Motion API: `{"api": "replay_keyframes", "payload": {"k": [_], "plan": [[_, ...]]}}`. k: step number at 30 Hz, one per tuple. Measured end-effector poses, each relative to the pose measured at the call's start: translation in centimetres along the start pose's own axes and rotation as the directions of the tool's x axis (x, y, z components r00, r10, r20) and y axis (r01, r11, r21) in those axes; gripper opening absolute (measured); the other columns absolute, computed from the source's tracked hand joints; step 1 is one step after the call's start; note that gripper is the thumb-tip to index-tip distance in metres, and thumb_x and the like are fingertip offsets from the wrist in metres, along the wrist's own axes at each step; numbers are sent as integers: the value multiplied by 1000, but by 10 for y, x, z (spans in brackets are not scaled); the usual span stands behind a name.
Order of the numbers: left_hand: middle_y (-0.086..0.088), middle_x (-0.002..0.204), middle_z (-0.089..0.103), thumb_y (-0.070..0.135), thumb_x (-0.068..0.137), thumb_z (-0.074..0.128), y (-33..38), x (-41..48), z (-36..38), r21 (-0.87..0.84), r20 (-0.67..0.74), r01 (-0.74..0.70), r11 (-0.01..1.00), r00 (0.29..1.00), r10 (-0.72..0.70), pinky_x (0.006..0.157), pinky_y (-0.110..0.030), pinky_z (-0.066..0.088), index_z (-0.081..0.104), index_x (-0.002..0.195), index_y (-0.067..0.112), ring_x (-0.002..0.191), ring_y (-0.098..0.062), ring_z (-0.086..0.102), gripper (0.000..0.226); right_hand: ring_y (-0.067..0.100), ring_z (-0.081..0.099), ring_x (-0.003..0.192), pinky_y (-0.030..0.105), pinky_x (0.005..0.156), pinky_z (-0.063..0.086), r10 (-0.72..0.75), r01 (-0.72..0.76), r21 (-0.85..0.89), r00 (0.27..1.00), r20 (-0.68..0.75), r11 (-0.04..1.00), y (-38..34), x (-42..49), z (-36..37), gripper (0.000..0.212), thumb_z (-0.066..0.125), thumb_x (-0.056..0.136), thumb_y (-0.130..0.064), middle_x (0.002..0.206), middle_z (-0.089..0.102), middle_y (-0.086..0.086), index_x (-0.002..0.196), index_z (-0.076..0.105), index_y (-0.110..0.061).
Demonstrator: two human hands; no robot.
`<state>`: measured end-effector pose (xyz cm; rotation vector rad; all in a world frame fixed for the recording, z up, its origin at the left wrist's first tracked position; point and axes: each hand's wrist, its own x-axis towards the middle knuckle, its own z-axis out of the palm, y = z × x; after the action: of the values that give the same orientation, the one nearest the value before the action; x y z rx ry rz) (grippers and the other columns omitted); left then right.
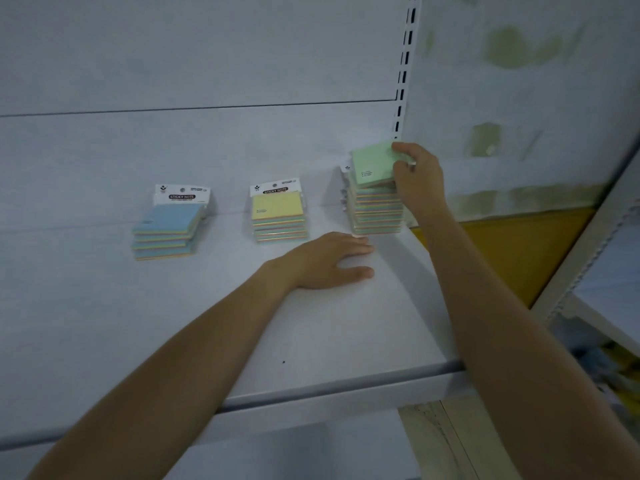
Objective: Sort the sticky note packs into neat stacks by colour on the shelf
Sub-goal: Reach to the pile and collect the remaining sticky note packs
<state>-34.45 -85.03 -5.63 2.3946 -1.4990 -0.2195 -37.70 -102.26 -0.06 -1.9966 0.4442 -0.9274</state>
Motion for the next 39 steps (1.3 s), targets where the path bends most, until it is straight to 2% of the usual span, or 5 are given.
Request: {"api": "replay_keyframes", "payload": {"k": [6,16,26,33,39], "plan": [[9,154,27,47,89,48,0,-1,0,-3,3,9,1000,1000,-9,117,-24,11,36,141,26,144,-8,18,57,12,47,93,0,61,38,-48,48,-140,999,2,989,6,3,0,37,37,93,-9,134,51,10,127,52,-10],[9,155,24,46,91,45,3,-3,1,-8,17,24,1000,1000,-24,118,-24,10,33,142,26,144,-8,15,57,28,37,129,35,105,25,-264,312,-434,950,169,845,12,-7,6,36,46,91,-36,138,50,5,120,60,-20],[12,155,25,49,93,38,-1,-19,-7,117,-40,36,992,999,-31,118,-32,21,33,142,29,143,-8,20,53,35,45,123,40,107,24,-412,448,-496,892,187,744,14,-27,15,34,50,88,-27,133,55,9,117,62,-15],[3,149,38,46,93,38,3,-46,-35,251,-134,11,968,991,23,113,-34,31,36,140,26,139,-15,32,51,33,62,100,50,92,45,-693,703,-493,678,245,513,-18,-37,42,24,51,84,-16,113,68,10,100,69,-15],[6,145,45,45,93,39,-49,-131,-70,315,-262,137,939,964,-53,105,-29,35,39,138,29,135,-10,37,47,33,66,95,41,92,46,-620,756,-467,648,442,458,-71,-60,103,31,48,81,-22,112,70,9,103,69,-16]]}}
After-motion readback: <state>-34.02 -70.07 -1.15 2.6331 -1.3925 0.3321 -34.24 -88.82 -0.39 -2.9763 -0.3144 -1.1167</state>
